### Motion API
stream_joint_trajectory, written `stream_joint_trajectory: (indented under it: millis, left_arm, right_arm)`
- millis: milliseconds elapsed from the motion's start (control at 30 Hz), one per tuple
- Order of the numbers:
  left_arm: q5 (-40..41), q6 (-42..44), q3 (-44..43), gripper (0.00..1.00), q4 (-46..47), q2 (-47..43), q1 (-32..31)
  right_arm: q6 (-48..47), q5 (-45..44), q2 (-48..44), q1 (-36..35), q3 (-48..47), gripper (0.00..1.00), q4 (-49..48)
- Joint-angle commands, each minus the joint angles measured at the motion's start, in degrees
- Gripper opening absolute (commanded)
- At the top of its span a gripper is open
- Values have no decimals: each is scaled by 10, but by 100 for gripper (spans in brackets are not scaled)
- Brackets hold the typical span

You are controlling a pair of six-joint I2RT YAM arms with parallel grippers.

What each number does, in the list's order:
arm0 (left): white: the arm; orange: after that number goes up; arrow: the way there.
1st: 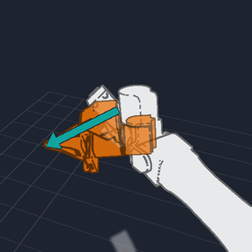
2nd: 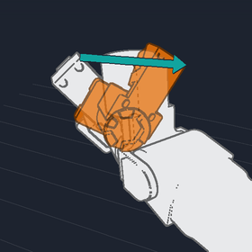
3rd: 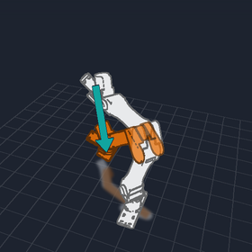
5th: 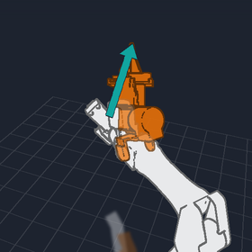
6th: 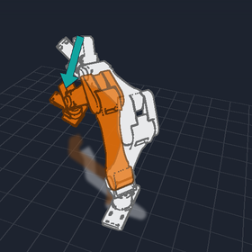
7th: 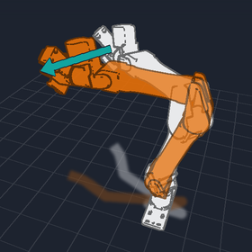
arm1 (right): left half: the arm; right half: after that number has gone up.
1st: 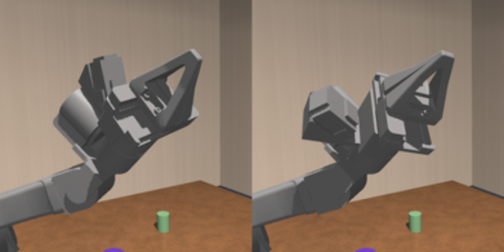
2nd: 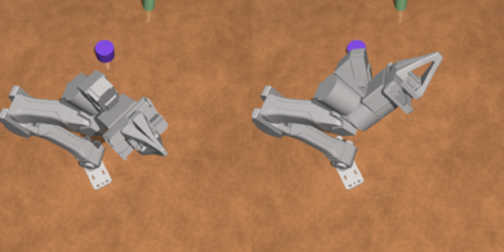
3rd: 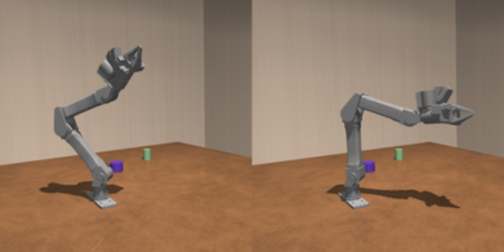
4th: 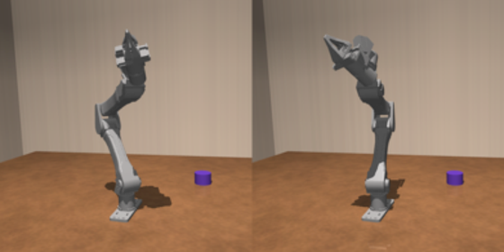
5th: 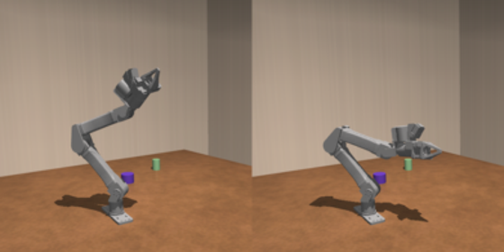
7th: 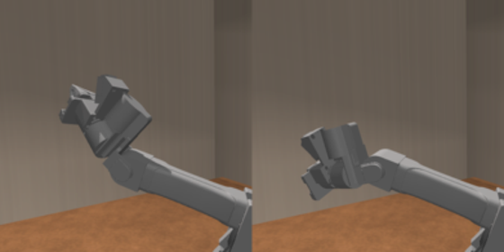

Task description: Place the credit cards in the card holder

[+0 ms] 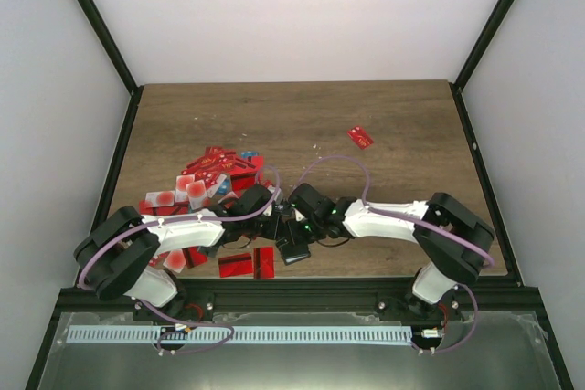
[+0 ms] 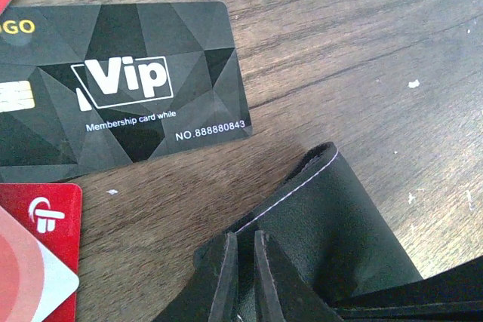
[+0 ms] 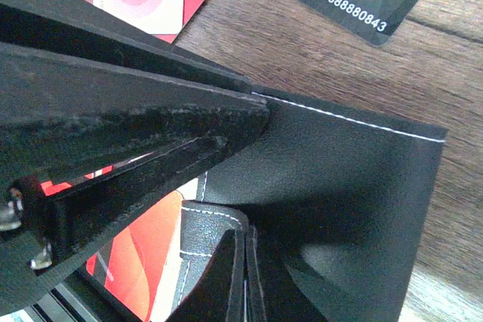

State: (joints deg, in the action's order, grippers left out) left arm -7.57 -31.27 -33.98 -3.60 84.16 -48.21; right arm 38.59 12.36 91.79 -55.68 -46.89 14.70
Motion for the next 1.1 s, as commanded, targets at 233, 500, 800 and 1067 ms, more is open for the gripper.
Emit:
stream_joint_trajectory:
  millis: [233, 500, 800, 1067]
  left_arm:
    - [0, -1, 32, 10, -5, -4, -11]
    - [4, -3, 45, 10, -2, -10, -15]
    - [12, -4, 44, 10, -24, -25, -16]
    - [18, 6, 24, 10, -49, -26, -27]
  right_arm:
    - [17, -91, 93, 5, 10, 1, 76]
    - [18, -88, 143, 12, 34, 1, 62]
    - [39, -80, 156, 16, 91, 1, 50]
    - [39, -104, 116, 22, 59, 1, 119]
